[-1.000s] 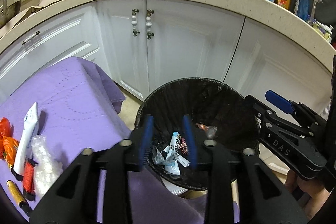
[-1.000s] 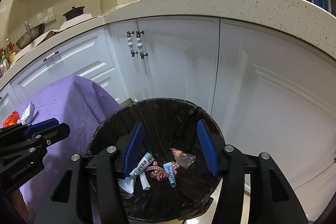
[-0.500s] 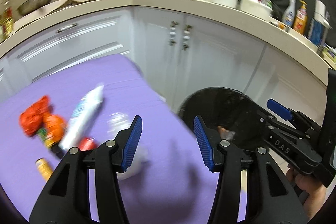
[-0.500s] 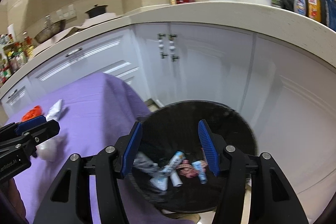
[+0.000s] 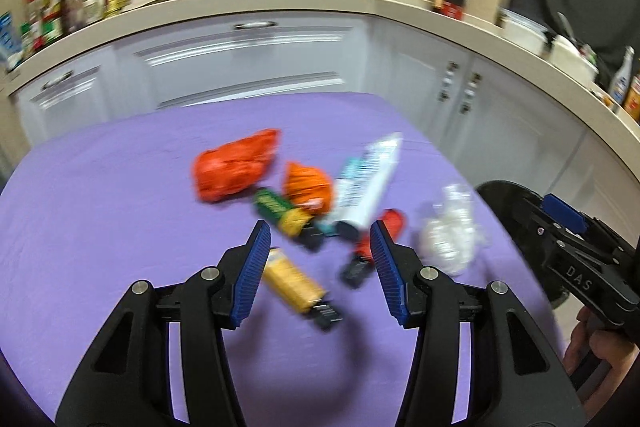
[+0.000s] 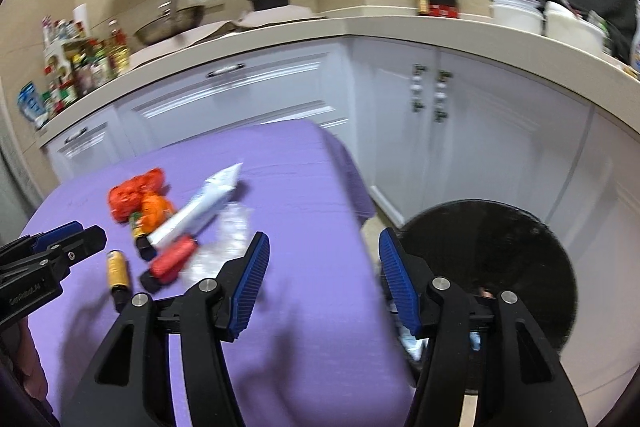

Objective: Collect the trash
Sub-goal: 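Move both tools back over the table toward the remaining trash, then grasp the yellow bottle with the left tool while the right tool grasps the clear plastic bag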

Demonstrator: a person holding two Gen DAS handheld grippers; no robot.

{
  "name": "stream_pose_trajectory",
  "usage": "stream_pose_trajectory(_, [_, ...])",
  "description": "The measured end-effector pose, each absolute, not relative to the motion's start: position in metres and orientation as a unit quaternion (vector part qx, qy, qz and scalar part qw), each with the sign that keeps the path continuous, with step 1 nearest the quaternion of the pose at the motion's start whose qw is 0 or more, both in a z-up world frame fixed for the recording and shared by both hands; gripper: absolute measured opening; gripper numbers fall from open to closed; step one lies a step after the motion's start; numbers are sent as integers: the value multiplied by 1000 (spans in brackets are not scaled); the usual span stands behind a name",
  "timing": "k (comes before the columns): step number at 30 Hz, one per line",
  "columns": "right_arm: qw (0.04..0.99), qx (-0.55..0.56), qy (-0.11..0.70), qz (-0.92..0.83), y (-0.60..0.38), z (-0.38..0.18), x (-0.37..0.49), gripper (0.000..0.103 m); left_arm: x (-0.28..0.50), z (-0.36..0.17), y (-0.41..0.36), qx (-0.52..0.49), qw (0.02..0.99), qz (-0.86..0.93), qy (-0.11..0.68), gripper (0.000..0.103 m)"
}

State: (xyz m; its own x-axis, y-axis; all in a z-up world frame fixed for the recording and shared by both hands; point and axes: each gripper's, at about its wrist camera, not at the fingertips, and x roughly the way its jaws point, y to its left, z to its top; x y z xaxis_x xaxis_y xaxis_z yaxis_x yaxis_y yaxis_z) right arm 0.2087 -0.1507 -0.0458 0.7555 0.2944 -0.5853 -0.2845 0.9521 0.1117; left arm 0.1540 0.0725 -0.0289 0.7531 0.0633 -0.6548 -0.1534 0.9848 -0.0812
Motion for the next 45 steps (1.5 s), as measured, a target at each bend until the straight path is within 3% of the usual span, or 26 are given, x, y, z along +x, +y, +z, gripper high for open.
stream_pose_trajectory(15, [914, -38, 362, 182, -91, -67, 211, 63, 128, -42, 143, -101, 923, 122, 350, 52])
stream_pose_trajectory(20, [907, -48, 377, 180, -87, -73, 214, 62, 129, -46, 142, -106, 922, 117, 353, 58])
stream_pose_trajectory(23, [901, -45, 389, 184, -88, -79, 216, 40, 130, -49, 138, -107, 922, 112, 355, 58])
stream_pose_trajectory(24, [901, -40, 390, 185, -89, -80, 216, 39, 130, -49, 136, -106, 922, 111, 356, 58])
stream_pose_trajectory(45, [911, -1, 371, 179, -133, -72, 209, 38, 164, -78, 69, -68, 909, 86, 402, 60])
